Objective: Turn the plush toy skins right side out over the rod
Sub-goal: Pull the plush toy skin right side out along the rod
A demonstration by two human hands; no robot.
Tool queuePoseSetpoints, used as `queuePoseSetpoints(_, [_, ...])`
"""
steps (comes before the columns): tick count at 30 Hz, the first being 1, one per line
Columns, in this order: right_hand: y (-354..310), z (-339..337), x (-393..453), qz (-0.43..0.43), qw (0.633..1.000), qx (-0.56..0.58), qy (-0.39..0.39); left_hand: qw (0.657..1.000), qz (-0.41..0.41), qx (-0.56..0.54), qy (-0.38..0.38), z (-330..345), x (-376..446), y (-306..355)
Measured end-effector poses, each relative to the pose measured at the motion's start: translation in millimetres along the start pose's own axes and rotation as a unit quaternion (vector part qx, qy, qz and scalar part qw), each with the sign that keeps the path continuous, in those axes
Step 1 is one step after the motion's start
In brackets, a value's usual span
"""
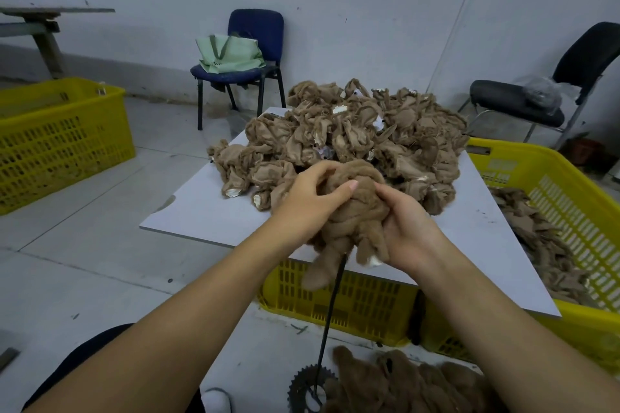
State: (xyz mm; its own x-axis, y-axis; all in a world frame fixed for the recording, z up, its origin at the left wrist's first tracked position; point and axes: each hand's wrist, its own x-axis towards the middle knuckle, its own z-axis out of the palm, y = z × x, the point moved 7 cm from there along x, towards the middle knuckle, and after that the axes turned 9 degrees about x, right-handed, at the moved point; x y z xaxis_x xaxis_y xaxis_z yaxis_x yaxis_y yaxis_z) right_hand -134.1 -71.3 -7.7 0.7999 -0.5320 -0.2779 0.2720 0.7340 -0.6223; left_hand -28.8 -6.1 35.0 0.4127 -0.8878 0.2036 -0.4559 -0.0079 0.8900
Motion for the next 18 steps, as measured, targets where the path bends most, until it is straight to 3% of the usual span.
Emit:
queuePoseSetpoints(2, [0,-1,-2,-0.016,0.998,-0.064,0.001,0.999,0.004,0.006,-0.053,4,1,0])
queuePoseSetpoints(4, [-6,0,-3,-0.088,0.979,-0.183,0.002,0.993,0.041,0.09,-0.066,2,-1,3])
queuePoseSetpoints(7, [-15,12,-10,-0.188,0.922,-0.337,-0.008,0.985,0.094,0.146,-0.025,-2,-8,11])
queuePoseSetpoints(11, [-29,18,-17,-0.221,0.879,-0.422,-0.018,0.976,0.105,0.182,0.053,-8,-13,18])
queuePoseSetpoints(15, [-43,26,-27,-0.286,0.759,-0.585,-0.005,0.93,0.192,0.291,0.119,-7,-24,28])
queuePoseSetpoints(18, [-43,29,-32,-0.354,0.723,-0.594,-0.016,0.929,0.216,0.285,0.095,3,-25,29])
